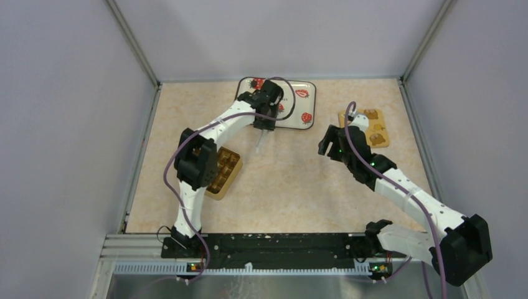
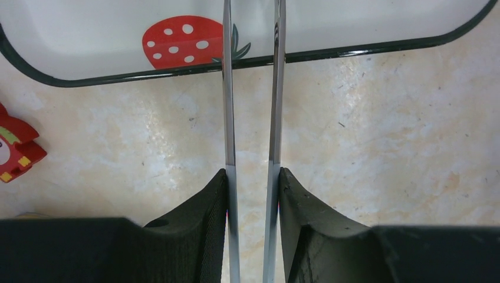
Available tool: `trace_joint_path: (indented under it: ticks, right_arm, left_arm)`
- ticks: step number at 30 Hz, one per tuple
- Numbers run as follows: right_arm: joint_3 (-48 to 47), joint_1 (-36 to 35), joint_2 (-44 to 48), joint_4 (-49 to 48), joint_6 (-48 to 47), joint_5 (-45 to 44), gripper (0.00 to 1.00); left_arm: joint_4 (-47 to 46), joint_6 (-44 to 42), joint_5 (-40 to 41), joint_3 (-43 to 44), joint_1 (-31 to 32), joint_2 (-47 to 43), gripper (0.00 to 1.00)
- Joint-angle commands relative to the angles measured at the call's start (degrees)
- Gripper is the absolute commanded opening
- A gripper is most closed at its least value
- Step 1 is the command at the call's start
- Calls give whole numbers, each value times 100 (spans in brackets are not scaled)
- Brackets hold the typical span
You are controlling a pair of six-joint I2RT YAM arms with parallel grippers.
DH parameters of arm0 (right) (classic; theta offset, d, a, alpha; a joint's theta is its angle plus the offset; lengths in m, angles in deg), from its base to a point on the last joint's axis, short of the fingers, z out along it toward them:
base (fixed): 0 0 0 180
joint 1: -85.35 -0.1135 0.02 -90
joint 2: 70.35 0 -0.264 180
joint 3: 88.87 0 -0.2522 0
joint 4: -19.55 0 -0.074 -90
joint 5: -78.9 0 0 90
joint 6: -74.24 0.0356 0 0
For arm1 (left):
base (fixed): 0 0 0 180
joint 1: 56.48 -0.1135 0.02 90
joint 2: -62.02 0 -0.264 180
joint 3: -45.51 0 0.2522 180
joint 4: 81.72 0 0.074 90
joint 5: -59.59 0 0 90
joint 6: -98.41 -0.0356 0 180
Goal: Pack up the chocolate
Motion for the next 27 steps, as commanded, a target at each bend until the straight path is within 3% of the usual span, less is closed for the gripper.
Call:
trace_joint_path:
  ticks: [1, 15, 27]
  right_arm:
    - [-255, 8, 92, -105, -8, -34, 71]
    - [-198, 13, 239, -69, 18, 32, 71]
    - [-119, 13, 179, -245, 10, 154, 71]
  left_arm:
    - [-5, -22, -131, -72, -12, -726, 27]
    - [407, -49, -162, -213, -12, -1466, 27]
    - [1441, 139, -4, -1698, -16, -3688, 28]
